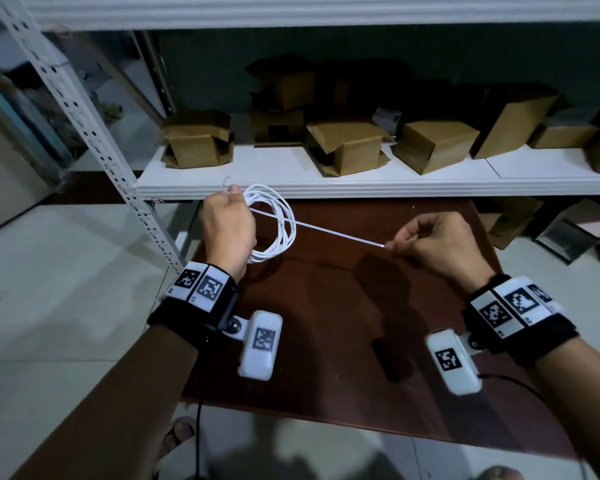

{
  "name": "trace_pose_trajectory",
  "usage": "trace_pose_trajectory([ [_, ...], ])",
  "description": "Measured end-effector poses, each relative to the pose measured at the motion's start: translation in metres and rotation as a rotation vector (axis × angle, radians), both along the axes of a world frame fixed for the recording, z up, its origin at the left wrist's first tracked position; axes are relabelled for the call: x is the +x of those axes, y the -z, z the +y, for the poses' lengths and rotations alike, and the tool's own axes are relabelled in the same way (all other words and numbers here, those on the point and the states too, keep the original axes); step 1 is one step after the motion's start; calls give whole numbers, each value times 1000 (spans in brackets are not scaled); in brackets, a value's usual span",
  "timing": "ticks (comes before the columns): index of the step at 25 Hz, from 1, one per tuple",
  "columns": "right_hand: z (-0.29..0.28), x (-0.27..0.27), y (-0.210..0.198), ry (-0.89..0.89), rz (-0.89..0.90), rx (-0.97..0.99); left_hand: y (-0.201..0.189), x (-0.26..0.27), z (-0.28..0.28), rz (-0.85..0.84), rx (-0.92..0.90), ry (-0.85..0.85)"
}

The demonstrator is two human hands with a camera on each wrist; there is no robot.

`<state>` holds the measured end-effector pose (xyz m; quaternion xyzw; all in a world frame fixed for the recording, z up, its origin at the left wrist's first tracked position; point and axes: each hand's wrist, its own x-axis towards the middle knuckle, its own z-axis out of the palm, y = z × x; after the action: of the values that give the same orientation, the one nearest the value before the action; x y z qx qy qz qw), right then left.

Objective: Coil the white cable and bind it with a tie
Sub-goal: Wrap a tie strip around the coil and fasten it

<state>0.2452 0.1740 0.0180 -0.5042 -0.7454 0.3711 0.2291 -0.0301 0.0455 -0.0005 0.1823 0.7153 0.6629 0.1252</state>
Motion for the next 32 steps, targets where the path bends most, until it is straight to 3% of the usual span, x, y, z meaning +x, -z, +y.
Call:
trace_pose_trajectory([
  [6,10,5,2,81,-66,2,0,-5,-1,-38,26,-12],
  [8,7,3,-1,88,40,-37,2,-2,-1,-14,-12,11],
  [12,-7,-3,-15,32,441,-347,11,8,2,-17,-73,92],
  [17,-20,-11,-15,-40,657,-392,14,24,6,40,-171,142],
  [20,-23,-16,-9,-31,650,-361,16,33,8,54,-205,189],
  [24,-30,-18,-9,-150,670,-423,20,47,9,92,-286,287],
  [29,-41,-30,-2,-257,632,-227,31,67,14,92,-345,473],
  [32,-45,-34,4,-324,603,-350,31,77,15,77,-340,541],
])
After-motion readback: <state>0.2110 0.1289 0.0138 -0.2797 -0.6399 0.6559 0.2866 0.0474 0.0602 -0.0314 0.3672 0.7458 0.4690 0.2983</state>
